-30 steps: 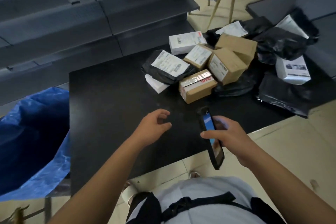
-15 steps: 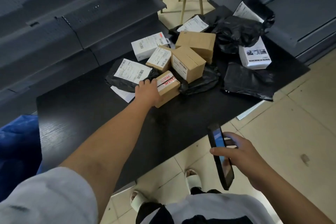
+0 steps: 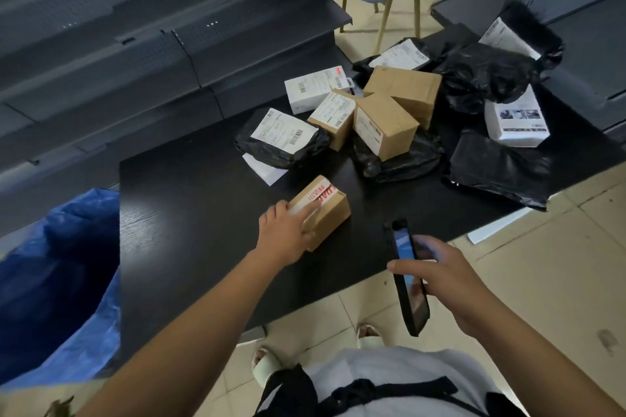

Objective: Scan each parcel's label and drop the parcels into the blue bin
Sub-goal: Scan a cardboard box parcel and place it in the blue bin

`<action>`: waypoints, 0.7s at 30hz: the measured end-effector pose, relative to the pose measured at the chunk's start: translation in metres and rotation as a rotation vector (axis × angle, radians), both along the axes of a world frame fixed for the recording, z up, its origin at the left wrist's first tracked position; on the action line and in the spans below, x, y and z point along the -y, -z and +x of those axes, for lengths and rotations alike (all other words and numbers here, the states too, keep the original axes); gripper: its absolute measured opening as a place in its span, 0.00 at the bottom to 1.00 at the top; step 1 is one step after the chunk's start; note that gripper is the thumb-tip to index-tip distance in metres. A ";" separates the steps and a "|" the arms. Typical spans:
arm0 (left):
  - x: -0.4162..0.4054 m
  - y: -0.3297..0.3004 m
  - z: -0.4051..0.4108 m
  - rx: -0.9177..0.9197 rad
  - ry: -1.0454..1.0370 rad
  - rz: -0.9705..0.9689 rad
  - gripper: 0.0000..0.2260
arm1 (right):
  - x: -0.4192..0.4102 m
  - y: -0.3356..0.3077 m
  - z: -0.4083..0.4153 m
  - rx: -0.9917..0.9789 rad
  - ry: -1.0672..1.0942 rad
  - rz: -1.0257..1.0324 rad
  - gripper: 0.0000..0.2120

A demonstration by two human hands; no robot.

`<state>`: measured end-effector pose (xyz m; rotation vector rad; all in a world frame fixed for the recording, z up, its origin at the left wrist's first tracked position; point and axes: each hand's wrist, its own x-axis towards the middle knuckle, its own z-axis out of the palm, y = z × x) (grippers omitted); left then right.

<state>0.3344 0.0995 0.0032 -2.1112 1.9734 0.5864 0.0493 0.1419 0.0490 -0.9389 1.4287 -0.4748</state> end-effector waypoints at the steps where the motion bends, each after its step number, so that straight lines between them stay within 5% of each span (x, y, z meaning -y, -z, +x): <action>1: -0.012 -0.001 0.006 -0.042 -0.046 0.026 0.29 | 0.003 -0.002 0.006 0.014 -0.023 0.003 0.34; 4: -0.044 -0.004 0.031 -0.155 -0.220 0.075 0.30 | 0.010 -0.003 0.028 0.025 -0.090 0.006 0.43; 8: -0.084 -0.005 0.070 -0.658 -0.660 0.032 0.32 | 0.015 -0.003 0.062 0.025 -0.180 0.005 0.36; 11: -0.111 -0.002 0.101 -0.939 -1.026 -0.032 0.22 | 0.014 -0.008 0.090 0.026 -0.245 -0.006 0.33; 21: -0.150 0.021 0.186 -1.211 -1.516 -0.097 0.12 | 0.007 -0.012 0.150 -0.017 -0.308 0.003 0.30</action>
